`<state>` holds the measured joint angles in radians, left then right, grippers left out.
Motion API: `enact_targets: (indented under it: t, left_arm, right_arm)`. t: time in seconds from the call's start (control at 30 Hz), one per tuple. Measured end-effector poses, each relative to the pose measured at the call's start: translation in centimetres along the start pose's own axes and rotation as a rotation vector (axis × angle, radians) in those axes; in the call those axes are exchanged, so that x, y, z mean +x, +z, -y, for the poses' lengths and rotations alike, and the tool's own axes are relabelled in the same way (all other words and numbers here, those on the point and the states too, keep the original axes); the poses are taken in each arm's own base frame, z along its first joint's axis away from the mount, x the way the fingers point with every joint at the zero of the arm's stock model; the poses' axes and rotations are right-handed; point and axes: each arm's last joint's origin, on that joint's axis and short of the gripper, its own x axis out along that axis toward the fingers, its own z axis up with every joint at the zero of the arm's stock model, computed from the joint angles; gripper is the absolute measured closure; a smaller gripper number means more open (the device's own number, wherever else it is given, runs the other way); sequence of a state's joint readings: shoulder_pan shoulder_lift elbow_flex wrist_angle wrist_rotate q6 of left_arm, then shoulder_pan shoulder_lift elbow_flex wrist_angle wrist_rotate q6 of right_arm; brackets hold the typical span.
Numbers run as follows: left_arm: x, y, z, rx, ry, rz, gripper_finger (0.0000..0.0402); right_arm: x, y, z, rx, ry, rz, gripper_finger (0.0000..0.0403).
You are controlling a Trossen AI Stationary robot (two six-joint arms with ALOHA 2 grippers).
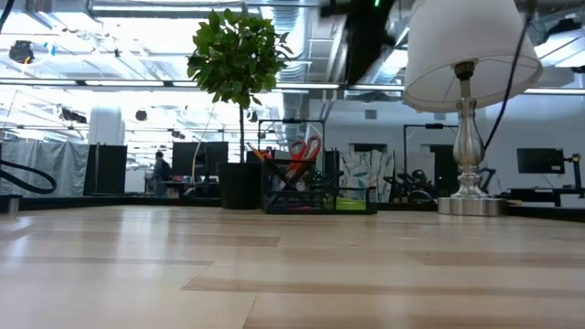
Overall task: Pick and place office supplies into organizer
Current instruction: Return to Home Position
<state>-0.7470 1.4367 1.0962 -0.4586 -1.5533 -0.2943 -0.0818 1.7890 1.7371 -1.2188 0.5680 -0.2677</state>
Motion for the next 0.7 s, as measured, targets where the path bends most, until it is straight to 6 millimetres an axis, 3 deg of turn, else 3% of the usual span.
enact_targets:
  t: [0.13, 0.27, 0.43, 0.57, 0.7]
  left_arm:
    - [0.0, 1.7, -4.2, -0.165, -0.118, -0.027, 0.0303]
    - [0.4, 2.8, -8.0, -0.294, -0.245, -0.043, 0.0303]
    - [0.6, 2.5, -10.0, -0.356, -0.334, 0.009, 0.0303]
    - [0.3, 0.6, -10.1, -0.431, -0.488, 0.197, 0.0303]
    - [0.0, -3.7, -10.0, -0.504, -0.617, 0.504, 0.0303]
  right_arm:
    - [-6.9, -3.0, 2.8, 0.203, 0.189, 0.302, 0.0177]
    - [-13.5, -7.2, 4.6, 0.292, 0.368, 0.647, 0.0177]
    - [-19.7, -13.1, 4.8, 0.284, 0.45, 1.104, 0.0178]
    - [-21.0, -17.5, 3.2, 0.259, 0.484, 1.343, 0.0178]
    - [-19.1, -20.3, 0.7, 0.268, 0.538, 1.43, 0.0178]
